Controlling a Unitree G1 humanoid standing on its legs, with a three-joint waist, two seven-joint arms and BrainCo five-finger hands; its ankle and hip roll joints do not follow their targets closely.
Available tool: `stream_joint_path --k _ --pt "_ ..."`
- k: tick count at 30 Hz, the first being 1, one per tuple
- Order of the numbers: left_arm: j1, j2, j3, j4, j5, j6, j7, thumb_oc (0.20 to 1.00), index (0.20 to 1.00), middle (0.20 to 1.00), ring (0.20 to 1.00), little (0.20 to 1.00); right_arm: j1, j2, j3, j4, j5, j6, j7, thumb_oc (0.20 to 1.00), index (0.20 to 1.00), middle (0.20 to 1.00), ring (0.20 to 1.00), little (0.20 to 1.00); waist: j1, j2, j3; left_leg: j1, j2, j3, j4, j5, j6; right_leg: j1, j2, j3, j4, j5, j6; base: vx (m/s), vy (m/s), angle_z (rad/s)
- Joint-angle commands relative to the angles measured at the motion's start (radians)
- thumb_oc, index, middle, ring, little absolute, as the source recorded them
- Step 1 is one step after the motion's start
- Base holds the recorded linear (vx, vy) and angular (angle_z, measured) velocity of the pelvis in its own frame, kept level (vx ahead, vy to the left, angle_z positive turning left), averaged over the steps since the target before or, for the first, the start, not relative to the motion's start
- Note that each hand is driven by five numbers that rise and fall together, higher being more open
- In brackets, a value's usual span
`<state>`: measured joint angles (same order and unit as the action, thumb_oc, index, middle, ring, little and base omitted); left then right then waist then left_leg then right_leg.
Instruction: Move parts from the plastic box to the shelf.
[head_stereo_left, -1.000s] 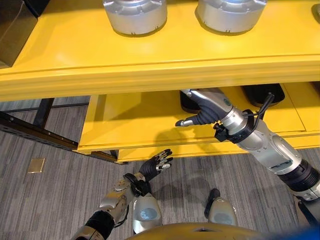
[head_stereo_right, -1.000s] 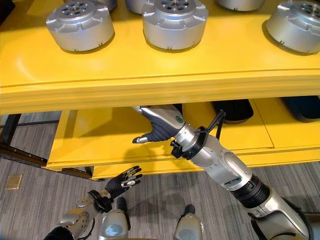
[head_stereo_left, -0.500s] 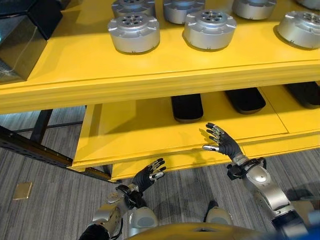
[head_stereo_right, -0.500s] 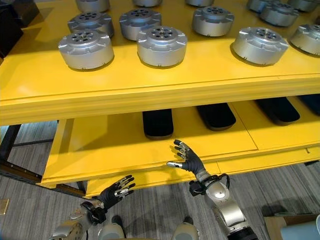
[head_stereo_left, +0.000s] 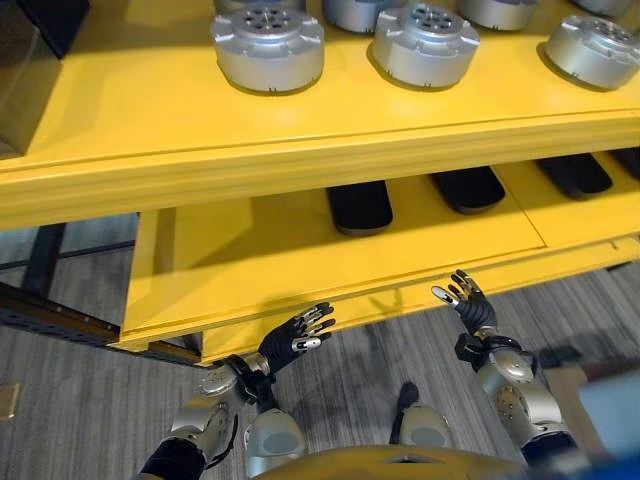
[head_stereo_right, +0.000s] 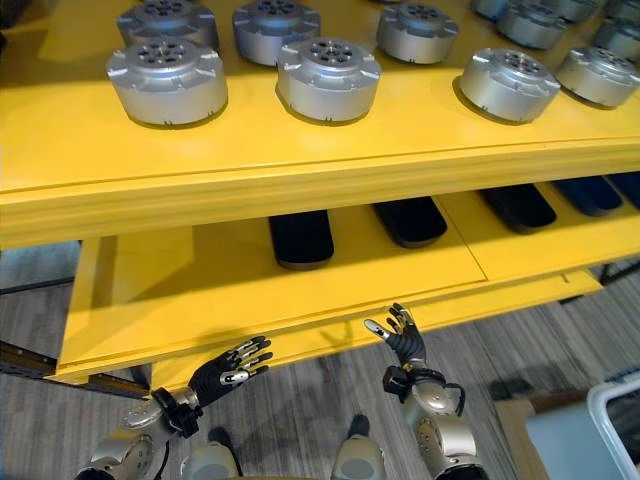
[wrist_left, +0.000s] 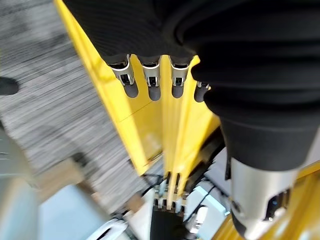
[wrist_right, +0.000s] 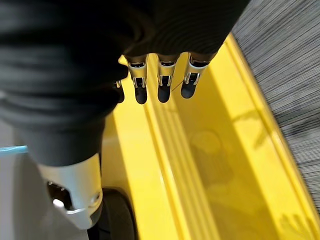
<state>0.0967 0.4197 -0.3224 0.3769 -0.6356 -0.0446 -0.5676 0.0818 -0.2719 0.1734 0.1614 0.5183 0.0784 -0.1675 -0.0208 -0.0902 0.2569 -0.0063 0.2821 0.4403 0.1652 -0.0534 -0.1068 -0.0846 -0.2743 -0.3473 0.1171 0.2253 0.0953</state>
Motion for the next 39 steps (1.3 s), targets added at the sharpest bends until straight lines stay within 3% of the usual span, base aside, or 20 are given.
stream_joint_path --k 1,2,4,8,10,14,18,20,23,25,27,29,31,32,35,36,37,39 --pt "0.007 -0.023 -0.006 -0.051 0.047 -0.104 0.047 1.000 1.000 1.000 1.000 1.000 -0.045 -0.050 -0.037 -0.090 0.048 -0.077 -0.022 1.000 1.000 1.000 1.000 1.000 0.022 0.052 0.022 0.080 -0.040 0.069 -0.017 -0.007 0.078 0.017 -0.115 -0.036 0.230 -0.174 0.129 -0.08 -0.164 -0.44" --pt "0.002 -0.018 0.012 -0.046 0.029 -0.136 0.089 1.000 1.000 1.000 1.000 1.000 -0.065 -0.055 -0.031 -0.082 0.060 -0.092 -0.053 1.000 1.000 1.000 1.000 1.000 0.036 0.066 0.013 0.066 -0.038 0.087 0.020 -0.015 0.100 0.014 -0.107 -0.059 0.324 -0.262 0.092 -0.05 -0.206 -0.40" --pt "0.002 -0.020 0.031 -0.043 0.005 -0.129 0.097 1.000 1.000 1.000 1.000 1.000 -0.079 -0.046 -0.024 -0.081 0.055 -0.088 -0.082 1.000 1.000 1.000 1.000 1.000 0.043 0.067 0.008 0.059 -0.030 0.091 0.049 -0.020 0.098 0.039 -0.083 -0.074 0.284 -0.293 0.069 0.01 -0.276 -0.33" --pt "0.017 -0.046 0.053 -0.038 0.009 -0.135 0.101 1.000 1.000 1.000 1.000 1.000 -0.082 -0.029 -0.011 -0.080 -0.011 -0.105 -0.147 1.000 1.000 1.000 1.000 1.000 0.043 0.063 0.001 0.072 -0.013 0.108 0.054 -0.007 0.069 0.111 -0.035 -0.103 0.131 -0.284 0.070 0.09 -0.318 -0.53" --pt "0.032 -0.053 0.051 -0.052 0.025 -0.131 0.101 1.000 1.000 1.000 1.000 1.000 -0.067 -0.043 -0.025 -0.092 -0.074 -0.102 -0.229 1.000 1.000 1.000 1.000 1.000 0.033 0.063 -0.010 0.078 0.001 0.119 0.042 0.008 0.050 0.129 -0.015 -0.100 0.079 -0.274 0.077 0.10 -0.360 -0.99" --pt "0.066 -0.051 0.056 -0.088 0.012 -0.114 0.100 1.000 1.000 1.000 1.000 1.000 -0.033 -0.095 -0.073 -0.085 -0.144 -0.028 -0.322 1.000 1.000 1.000 1.000 1.000 0.008 0.062 -0.015 0.083 0.028 0.142 0.030 0.023 0.025 0.133 0.008 -0.093 0.047 -0.267 0.071 0.06 -0.256 -0.43" --pt "0.102 -0.044 0.068 -0.118 -0.015 -0.111 0.117 1.000 1.000 1.000 1.000 1.000 0.014 -0.124 -0.102 -0.094 -0.162 -0.041 -0.311 1.000 1.000 1.000 1.000 1.000 -0.010 0.058 -0.008 0.076 0.061 0.163 0.041 0.031 0.009 0.125 0.028 -0.087 0.040 -0.271 0.055 0.06 -0.294 -0.46" --pt "0.114 -0.040 0.080 -0.130 0.014 -0.139 0.159 1.000 1.000 1.000 1.000 1.000 0.035 -0.140 -0.119 -0.113 -0.180 -0.071 -0.311 1.000 1.000 1.000 1.000 1.000 -0.026 0.050 0.001 0.066 0.096 0.178 0.056 0.038 -0.005 0.109 0.049 -0.079 0.042 -0.277 0.041 0.06 -0.356 -0.59" --pt "0.115 -0.037 0.079 -0.144 0.012 -0.132 0.155 1.000 1.000 1.000 1.000 1.000 0.040 -0.158 -0.133 -0.133 -0.202 -0.083 -0.323 1.000 1.000 1.000 1.000 1.000 -0.040 0.046 0.007 0.055 0.132 0.192 0.069 0.050 -0.022 0.085 0.067 -0.071 0.057 -0.291 0.025 0.02 -0.288 -0.61" --pt "0.109 -0.031 0.078 -0.157 -0.004 -0.143 0.182 1.000 1.000 1.000 1.000 1.000 0.036 -0.183 -0.148 -0.137 -0.225 -0.091 -0.298 1.000 1.000 1.000 1.000 1.000 -0.056 0.042 0.014 0.048 0.177 0.202 0.099 0.083 -0.049 0.065 0.091 -0.066 0.066 -0.308 0.007 0.02 -0.265 -0.56" --pt "0.096 -0.028 0.084 -0.169 -0.046 -0.134 0.190 1.000 1.000 1.000 1.000 1.000 0.032 -0.211 -0.159 -0.138 -0.232 -0.093 -0.274 1.000 1.000 1.000 1.000 1.000 -0.062 0.042 0.015 0.051 0.197 0.202 0.122 0.105 -0.067 0.053 0.107 -0.064 0.067 -0.316 -0.005 0.03 -0.212 -0.99" --pt "0.083 -0.033 0.088 -0.176 -0.064 -0.133 0.207 1.000 1.000 1.000 1.000 1.000 0.023 -0.234 -0.158 -0.125 -0.241 -0.108 -0.246 1.000 1.000 1.000 1.000 1.000 -0.054 0.043 0.008 0.032 0.206 0.152 0.154 0.132 -0.087 0.043 0.129 -0.045 0.056 -0.321 -0.017 0.08 -0.201 -0.69" --pt "0.069 -0.039 0.089 -0.168 -0.065 -0.140 0.232 1.000 1.000 1.000 1.000 1.000 0.003 -0.253 -0.137 -0.096 -0.221 -0.114 -0.211 1.000 1.000 1.000 1.000 1.000 -0.035 0.050 -0.005 -0.001 0.148 0.056 0.166 0.115 -0.080 0.038 0.146 -0.016 0.030 -0.315 -0.026 0.09 -0.145 -1.86" --pt "0.060 -0.044 0.095 -0.164 -0.063 -0.142 0.243 1.000 1.000 1.000 1.000 1.000 -0.010 -0.251 -0.117 -0.077 -0.218 -0.118 -0.194 1.000 1.000 1.000 1.000 1.000 -0.020 0.050 -0.010 -0.026 0.065 0.008 0.160 0.070 -0.037 0.029 0.148 -0.004 0.006 -0.284 -0.034 0.09 -0.141 -2.30" --pt "0.048 -0.040 0.093 -0.138 -0.037 -0.127 0.228 1.000 1.000 1.000 1.000 1.000 0.011 -0.217 -0.085 -0.075 -0.209 -0.115 -0.210 1.000 1.000 1.000 1.000 1.000 -0.028 0.059 -0.028 -0.004 -0.074 0.017 0.090 -0.020 0.015 0.037 0.147 0.006 -0.030 -0.245 -0.010 0.17 -0.108 -0.87" --pt "0.049 -0.040 0.088 -0.132 -0.024 -0.124 0.219 1.000 1.000 1.000 1.000 1.000 0.017 -0.194 -0.073 -0.072 -0.217 -0.121 -0.225 1.000 1.000 1.000 1.000 1.000 -0.022 0.072 -0.031 -0.001 -0.144 -0.022 0.017 -0.024 0.036 0.031 0.158 0.024 -0.031 -0.233 0.006 0.14 -0.005 0.29" --pt "0.050 -0.039 0.088 -0.132 -0.021 -0.124 0.216 1.000 1.000 1.000 1.000 1.000 0.017 -0.190 -0.070 -0.072 -0.220 -0.121 -0.227 1.000 1.000 1.000 1.000 1.000 -0.019 0.075 -0.031 -0.001 -0.159 -0.035 0.003 -0.020 0.040 0.029 0.161 0.029 -0.029 -0.232 0.010 0.11 0.035 0.19" --pt "0.064 -0.033 0.085 -0.134 -0.028 -0.140 0.215 1.000 1.000 1.000 1.000 1.000 0.021 -0.166 -0.046 -0.082 -0.248 -0.130 -0.231 1.000 1.000 1.000 1.000 1.000 0.002 0.094 -0.023 -0.011 -0.243 -0.147 -0.058 -0.007 0.073 0.015 0.190 0.085 -0.011 -0.236 0.022 0.10 0.086 -0.59"
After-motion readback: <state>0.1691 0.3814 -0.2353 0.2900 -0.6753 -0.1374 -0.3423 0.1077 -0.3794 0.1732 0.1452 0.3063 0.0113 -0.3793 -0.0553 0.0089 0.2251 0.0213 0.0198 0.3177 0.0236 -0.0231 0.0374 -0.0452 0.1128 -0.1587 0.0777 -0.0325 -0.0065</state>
